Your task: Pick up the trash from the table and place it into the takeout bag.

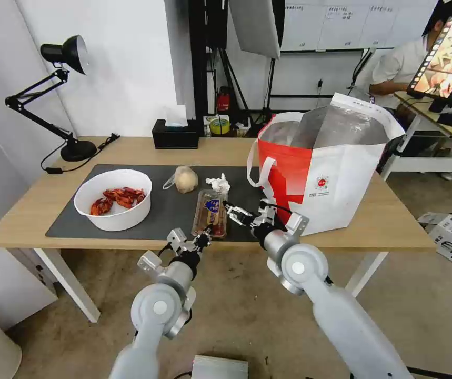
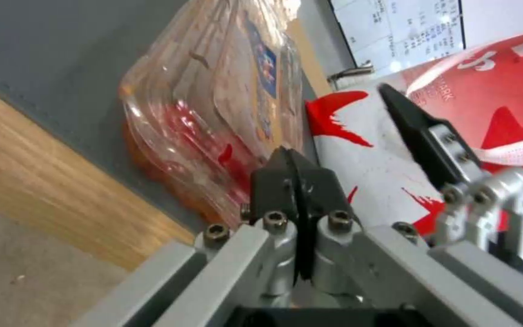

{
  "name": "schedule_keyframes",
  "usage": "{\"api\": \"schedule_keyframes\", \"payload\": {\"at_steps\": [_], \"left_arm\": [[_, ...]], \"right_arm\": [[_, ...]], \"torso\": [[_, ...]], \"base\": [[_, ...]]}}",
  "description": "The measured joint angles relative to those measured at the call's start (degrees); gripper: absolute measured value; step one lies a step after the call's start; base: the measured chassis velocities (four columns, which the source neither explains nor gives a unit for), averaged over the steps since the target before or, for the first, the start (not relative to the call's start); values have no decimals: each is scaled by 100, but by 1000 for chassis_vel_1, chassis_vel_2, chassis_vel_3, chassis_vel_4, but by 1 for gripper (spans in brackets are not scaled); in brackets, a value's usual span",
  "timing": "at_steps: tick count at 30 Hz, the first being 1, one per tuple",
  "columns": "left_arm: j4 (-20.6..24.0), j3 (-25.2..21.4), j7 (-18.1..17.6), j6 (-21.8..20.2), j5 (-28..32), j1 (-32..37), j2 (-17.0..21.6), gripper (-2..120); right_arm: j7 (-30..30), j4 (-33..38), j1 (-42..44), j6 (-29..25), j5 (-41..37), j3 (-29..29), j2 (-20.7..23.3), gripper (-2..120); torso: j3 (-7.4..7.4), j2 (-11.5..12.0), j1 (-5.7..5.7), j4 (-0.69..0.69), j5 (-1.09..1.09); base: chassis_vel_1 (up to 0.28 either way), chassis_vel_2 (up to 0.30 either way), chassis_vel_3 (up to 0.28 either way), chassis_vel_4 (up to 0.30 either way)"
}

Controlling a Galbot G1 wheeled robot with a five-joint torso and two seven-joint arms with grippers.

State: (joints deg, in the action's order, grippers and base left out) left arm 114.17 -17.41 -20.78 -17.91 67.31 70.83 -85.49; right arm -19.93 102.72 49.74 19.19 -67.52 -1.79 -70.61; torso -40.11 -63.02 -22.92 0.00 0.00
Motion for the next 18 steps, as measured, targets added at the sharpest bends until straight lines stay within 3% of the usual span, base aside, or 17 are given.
{"api": "schedule_keyframes", "payload": {"at_steps": [6, 10, 13, 18], "left_arm": [[-2, 8, 0, 0, -10, -3, 6, 0], [-1, 2, -1, 0, -11, -3, 19, 0], [0, -8, -2, 0, -11, -7, 30, 0], [0, -20, -3, 1, -11, -12, 37, 0]], "right_arm": [[-69, -258, -126, 0, 3, 90, -150, 97], [-105, -441, -209, 0, 17, 148, -246, 90], [-128, -601, -302, -1, 33, 198, -349, 73], [-150, -695, -360, -3, 41, 238, -419, 57]], "torso": [[0, 0, 0, 0, 0], [0, 0, 0, 0, 0], [0, 0, 0, 0, 0], [0, 0, 0, 0, 0]], "base": [[0, 0, 0, 0], [0, 0, 0, 0], [0, 0, 0, 0], [0, 0, 0, 0]]}}
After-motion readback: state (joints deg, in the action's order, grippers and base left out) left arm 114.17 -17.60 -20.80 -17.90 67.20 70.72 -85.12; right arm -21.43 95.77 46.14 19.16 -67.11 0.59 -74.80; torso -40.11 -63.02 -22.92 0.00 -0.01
